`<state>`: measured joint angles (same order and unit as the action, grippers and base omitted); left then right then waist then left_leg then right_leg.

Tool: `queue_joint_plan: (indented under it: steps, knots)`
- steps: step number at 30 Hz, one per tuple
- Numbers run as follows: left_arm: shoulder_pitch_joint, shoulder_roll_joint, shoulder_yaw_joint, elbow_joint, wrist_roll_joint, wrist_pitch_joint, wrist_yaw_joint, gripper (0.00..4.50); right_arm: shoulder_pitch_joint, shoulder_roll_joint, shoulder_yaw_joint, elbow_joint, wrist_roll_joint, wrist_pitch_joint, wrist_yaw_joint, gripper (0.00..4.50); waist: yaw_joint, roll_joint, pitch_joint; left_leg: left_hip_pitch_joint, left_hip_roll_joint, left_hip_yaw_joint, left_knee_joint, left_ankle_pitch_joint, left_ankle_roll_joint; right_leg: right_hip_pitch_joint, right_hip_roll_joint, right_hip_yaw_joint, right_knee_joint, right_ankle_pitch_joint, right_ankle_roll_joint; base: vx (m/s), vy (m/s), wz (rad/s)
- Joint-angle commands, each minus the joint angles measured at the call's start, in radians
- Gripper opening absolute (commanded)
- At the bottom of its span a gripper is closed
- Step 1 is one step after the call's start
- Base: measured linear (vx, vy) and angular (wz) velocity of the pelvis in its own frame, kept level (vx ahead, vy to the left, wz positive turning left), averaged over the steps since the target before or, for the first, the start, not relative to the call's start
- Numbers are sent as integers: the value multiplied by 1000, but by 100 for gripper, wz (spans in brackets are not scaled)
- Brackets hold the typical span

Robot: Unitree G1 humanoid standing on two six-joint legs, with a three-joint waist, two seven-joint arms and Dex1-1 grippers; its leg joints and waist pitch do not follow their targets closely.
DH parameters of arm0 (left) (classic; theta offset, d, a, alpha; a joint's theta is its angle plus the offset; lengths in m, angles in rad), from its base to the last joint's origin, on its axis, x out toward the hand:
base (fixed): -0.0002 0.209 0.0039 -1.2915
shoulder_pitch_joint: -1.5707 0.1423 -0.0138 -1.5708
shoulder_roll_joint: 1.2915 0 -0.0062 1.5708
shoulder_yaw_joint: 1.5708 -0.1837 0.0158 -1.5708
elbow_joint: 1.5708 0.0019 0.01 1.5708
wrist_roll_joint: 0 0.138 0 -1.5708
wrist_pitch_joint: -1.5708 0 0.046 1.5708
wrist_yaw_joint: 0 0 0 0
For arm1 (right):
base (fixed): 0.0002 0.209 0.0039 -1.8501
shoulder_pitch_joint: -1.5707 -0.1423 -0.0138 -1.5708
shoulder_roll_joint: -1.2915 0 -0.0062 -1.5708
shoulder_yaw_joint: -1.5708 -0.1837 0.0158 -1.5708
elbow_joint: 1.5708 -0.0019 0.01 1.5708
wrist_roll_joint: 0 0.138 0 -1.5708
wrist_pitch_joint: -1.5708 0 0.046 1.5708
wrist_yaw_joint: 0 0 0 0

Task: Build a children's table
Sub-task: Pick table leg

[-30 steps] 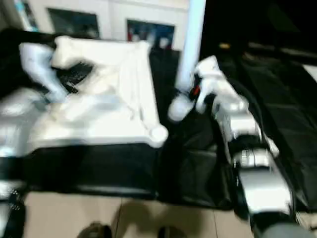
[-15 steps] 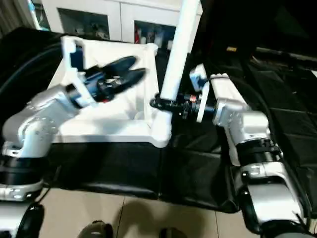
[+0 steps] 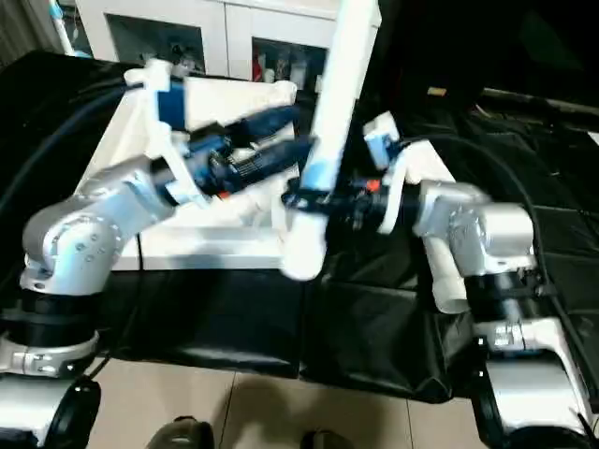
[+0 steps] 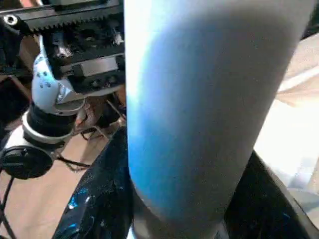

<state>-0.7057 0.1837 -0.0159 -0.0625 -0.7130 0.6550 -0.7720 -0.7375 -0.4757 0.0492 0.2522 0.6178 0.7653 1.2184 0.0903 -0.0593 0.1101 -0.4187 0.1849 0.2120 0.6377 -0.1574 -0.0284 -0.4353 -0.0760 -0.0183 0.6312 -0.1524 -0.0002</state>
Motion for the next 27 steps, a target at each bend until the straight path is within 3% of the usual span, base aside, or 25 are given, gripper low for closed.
queue_joint_plan:
  steps: [1,8,10,11,17,24,27]
  knots:
    - [-6,-11,-20,-16,12,12,22,450,1,2,-1,-40,-7,10,-20,182,2,-3,-102,41,39,-26,-77,-210,-18,50,-53,23,-72,-294,-188,0,0,0]
    - [-37,-80,17,38,57,-13,187,450,-13,52,41,-58,-115,-62,-161,182,1,-4,-104,40,40,-27,-77,-206,-34,48,-54,23,-73,-300,-168,0,0,0]
    - [-43,-89,23,49,69,-16,217,421,-17,64,42,-53,-130,-74,-194,182,0,-6,-104,39,38,-27,-78,-198,-30,49,-52,23,-72,-284,-167,0,0,0]
    - [-52,-109,40,66,86,-27,271,421,-22,85,56,-43,-181,-125,-258,182,-1,-5,-104,38,38,-28,-78,-199,-30,49,-52,23,-72,-282,-167,0,0,0]
    - [-96,-163,117,116,134,-67,467,372,-23,149,83,-26,-300,-231,-413,182,-5,-6,-105,37,35,-25,-76,-182,-22,48,-48,24,-70,-238,-165,0,0,0]
    - [-116,-181,133,144,180,-64,579,327,-44,189,109,22,-436,-350,-601,182,-6,-1,-102,40,34,-26,-77,-200,-28,46,-47,23,-73,-257,-152,0,0,0]
    - [-120,-190,139,151,183,-70,597,298,-51,199,107,41,-449,-362,-629,182,-8,-2,-101,39,32,-27,-78,-224,-33,46,-46,23,-75,-271,-144,0,0,0]
